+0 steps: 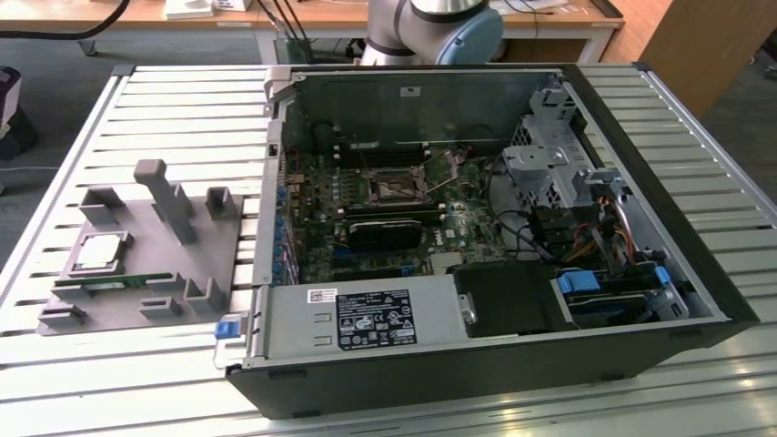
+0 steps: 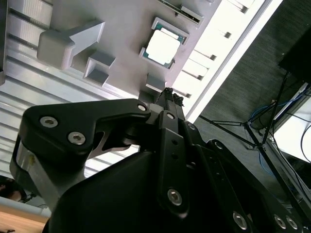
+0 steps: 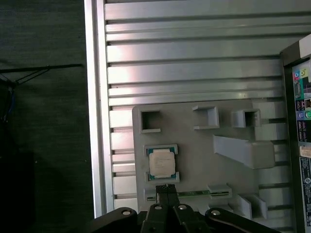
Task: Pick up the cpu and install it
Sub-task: 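Pick up the cpu and move it towards the insertion slot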
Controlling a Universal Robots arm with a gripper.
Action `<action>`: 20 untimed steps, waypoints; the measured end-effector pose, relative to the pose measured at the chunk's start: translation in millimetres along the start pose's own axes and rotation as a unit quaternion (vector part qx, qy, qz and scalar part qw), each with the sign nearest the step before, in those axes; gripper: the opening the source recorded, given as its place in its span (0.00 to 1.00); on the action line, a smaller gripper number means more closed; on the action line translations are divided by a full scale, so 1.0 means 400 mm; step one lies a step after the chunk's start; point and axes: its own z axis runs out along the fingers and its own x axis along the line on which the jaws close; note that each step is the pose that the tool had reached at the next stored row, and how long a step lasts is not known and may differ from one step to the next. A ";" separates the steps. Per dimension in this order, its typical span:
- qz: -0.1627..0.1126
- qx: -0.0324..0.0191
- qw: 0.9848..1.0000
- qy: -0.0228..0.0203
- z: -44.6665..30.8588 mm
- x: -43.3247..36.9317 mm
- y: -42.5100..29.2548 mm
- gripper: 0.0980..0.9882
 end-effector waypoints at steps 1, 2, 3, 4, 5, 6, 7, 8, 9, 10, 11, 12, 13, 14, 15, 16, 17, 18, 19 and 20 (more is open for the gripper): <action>0.000 0.000 1.000 0.000 0.002 0.000 -0.001 0.01; 0.000 0.000 1.000 0.000 0.004 0.000 -0.001 0.01; 0.000 0.000 1.000 0.000 0.006 0.000 -0.001 0.01; 0.000 0.000 1.000 0.000 0.008 0.000 -0.002 0.02; 0.000 0.000 1.000 0.000 0.010 0.000 -0.003 0.07; 0.000 0.000 1.000 0.000 0.012 0.000 -0.003 0.07; 0.000 0.000 1.000 0.000 0.014 0.000 -0.004 0.15; 0.000 0.000 1.000 0.000 0.017 0.000 -0.006 0.22; -0.001 0.000 1.000 0.000 0.019 0.000 -0.007 0.22; -0.001 0.000 1.000 0.000 0.022 0.000 -0.008 0.28; -0.002 0.000 1.000 0.000 0.025 0.000 -0.010 0.35; -0.003 0.000 1.000 0.000 0.028 0.000 -0.011 0.35; -0.004 0.000 1.000 0.000 0.031 0.000 -0.012 0.41; -0.004 0.000 1.000 0.000 0.034 0.000 -0.012 0.48; -0.005 0.000 1.000 0.001 0.038 0.000 -0.013 0.48; -0.005 0.000 1.000 0.001 0.043 0.000 -0.013 0.54; -0.005 0.000 1.000 0.001 0.047 0.000 -0.014 0.54; -0.005 0.000 1.000 0.002 0.052 0.000 -0.014 0.61; -0.005 0.000 1.000 0.002 0.056 0.000 -0.014 0.67; -0.005 0.000 1.000 0.002 0.060 0.000 -0.015 0.67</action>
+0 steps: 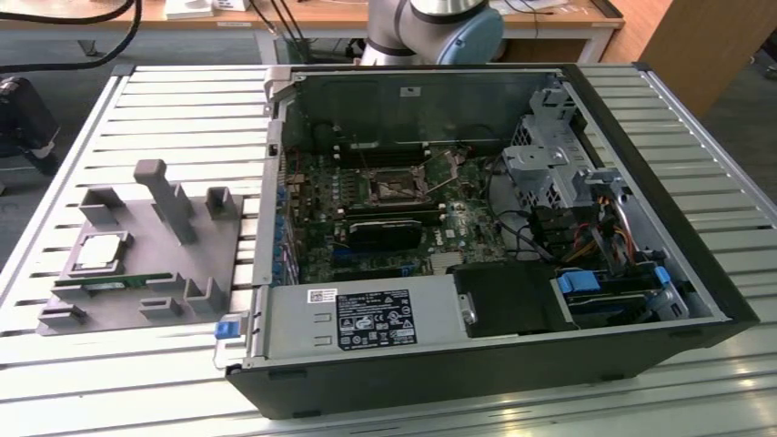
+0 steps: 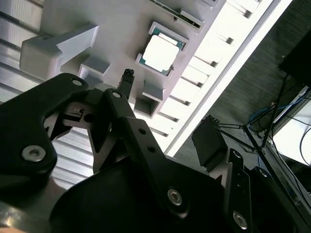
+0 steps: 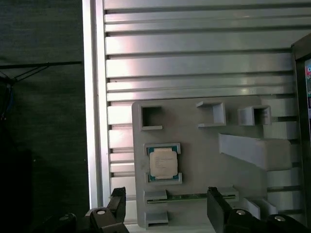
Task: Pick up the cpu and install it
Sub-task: 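Pick up the cpu and move it towards the insertion slot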
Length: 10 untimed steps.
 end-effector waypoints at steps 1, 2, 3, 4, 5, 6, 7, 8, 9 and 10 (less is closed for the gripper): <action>0.000 0.000 1.000 0.000 0.005 0.000 0.000 0.74; 0.000 -0.001 1.000 0.000 0.009 0.000 -0.001 0.74; 0.000 -0.002 1.000 0.000 0.014 0.000 -0.001 0.74; 0.000 -0.002 1.000 0.000 0.018 0.000 -0.001 0.74; 0.000 -0.003 1.000 0.000 0.022 0.000 -0.002 0.74; 0.000 -0.004 1.000 0.000 0.026 0.000 -0.003 0.74; 0.000 -0.004 1.000 0.000 0.031 0.000 -0.005 0.74; 0.000 -0.004 1.000 0.001 0.035 0.000 -0.006 0.74; 0.000 -0.004 1.000 0.001 0.039 0.000 -0.007 0.74; 0.000 -0.004 1.000 0.001 0.044 0.000 -0.008 0.74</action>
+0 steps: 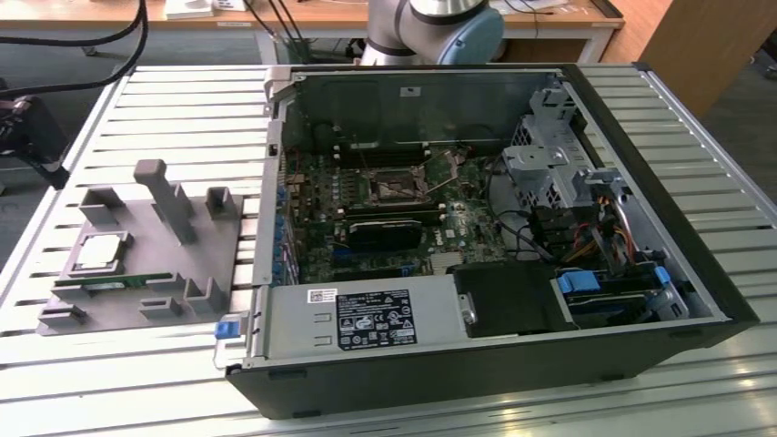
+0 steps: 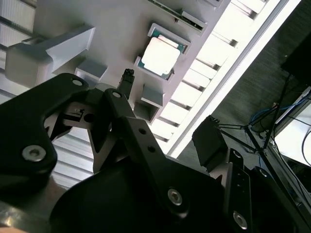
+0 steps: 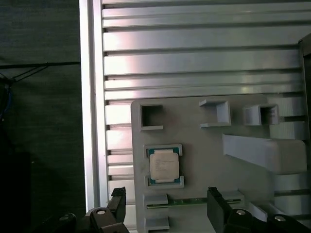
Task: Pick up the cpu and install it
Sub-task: 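Pick up the cpu and move it towards the insertion slot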
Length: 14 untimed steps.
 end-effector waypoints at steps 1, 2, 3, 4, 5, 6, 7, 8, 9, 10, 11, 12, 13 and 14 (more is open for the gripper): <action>0.000 0.000 1.000 0.000 0.005 0.000 -0.001 0.74; 0.000 0.000 1.000 0.000 0.009 0.000 -0.001 0.74; 0.000 0.000 1.000 0.000 0.014 0.000 -0.002 0.74; 0.000 0.000 1.000 0.000 0.018 0.000 -0.003 0.74; 0.000 0.000 1.000 0.000 0.021 0.000 -0.003 0.74; 0.000 0.000 1.000 0.000 0.025 0.000 -0.003 0.74; 0.000 0.000 1.000 0.000 0.028 0.000 -0.004 0.74; 0.000 0.000 1.000 0.000 0.031 0.000 -0.005 0.74; 0.000 0.000 1.000 0.000 0.034 0.000 -0.005 0.74; 0.000 0.000 1.000 0.000 0.036 0.000 -0.006 0.74; 0.000 0.000 1.000 0.000 0.039 0.000 -0.006 0.74; 0.000 0.000 1.000 0.000 0.041 0.000 -0.006 0.74; 0.000 0.000 1.000 0.000 0.043 0.000 -0.007 0.74; 0.000 0.000 1.000 0.000 0.045 0.000 -0.007 0.74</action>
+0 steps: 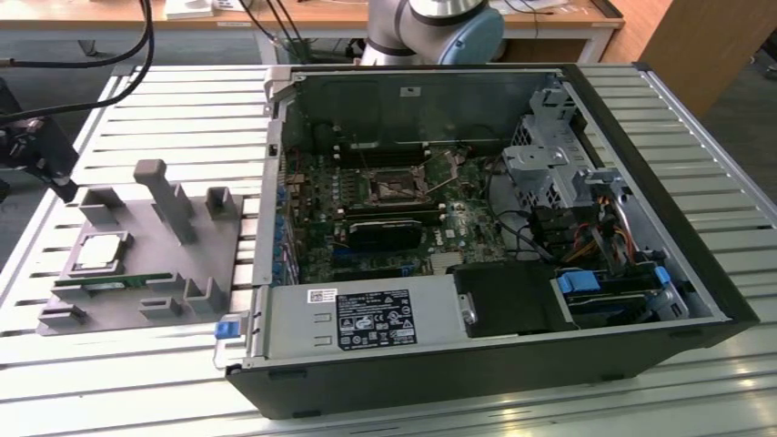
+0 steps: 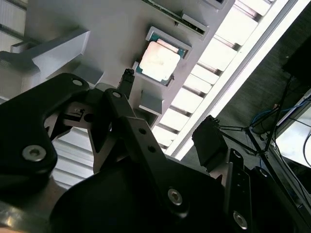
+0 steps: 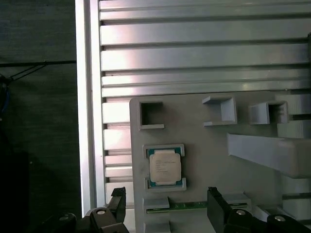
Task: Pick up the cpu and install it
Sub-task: 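Pick up the cpu and move it towards the insertion slot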
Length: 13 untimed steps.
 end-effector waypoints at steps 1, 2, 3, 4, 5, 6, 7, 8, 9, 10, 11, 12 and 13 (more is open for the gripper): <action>0.000 0.000 1.000 0.000 0.002 0.000 0.000 0.74; 0.000 0.000 1.000 0.000 0.005 0.000 -0.001 0.74; 0.000 0.000 1.000 0.000 0.007 0.000 -0.001 0.74; 0.000 0.000 1.000 0.000 0.009 0.000 -0.001 0.74; 0.000 0.000 1.000 0.000 0.012 0.000 -0.001 0.74; 0.000 0.000 1.000 0.001 0.014 0.000 -0.002 0.74; 0.000 0.000 1.000 0.001 0.017 0.000 -0.002 0.74; 0.000 0.000 1.000 0.001 0.019 0.000 -0.002 0.74; 0.000 0.000 1.000 0.001 0.022 0.000 -0.003 0.74; 0.000 0.000 1.000 0.001 0.024 0.000 -0.003 0.74; 0.000 0.000 1.000 0.001 0.026 0.000 -0.004 0.74; 0.000 0.000 1.000 0.001 0.028 0.000 -0.004 0.74; 0.000 0.000 1.000 0.001 0.030 0.000 -0.004 0.74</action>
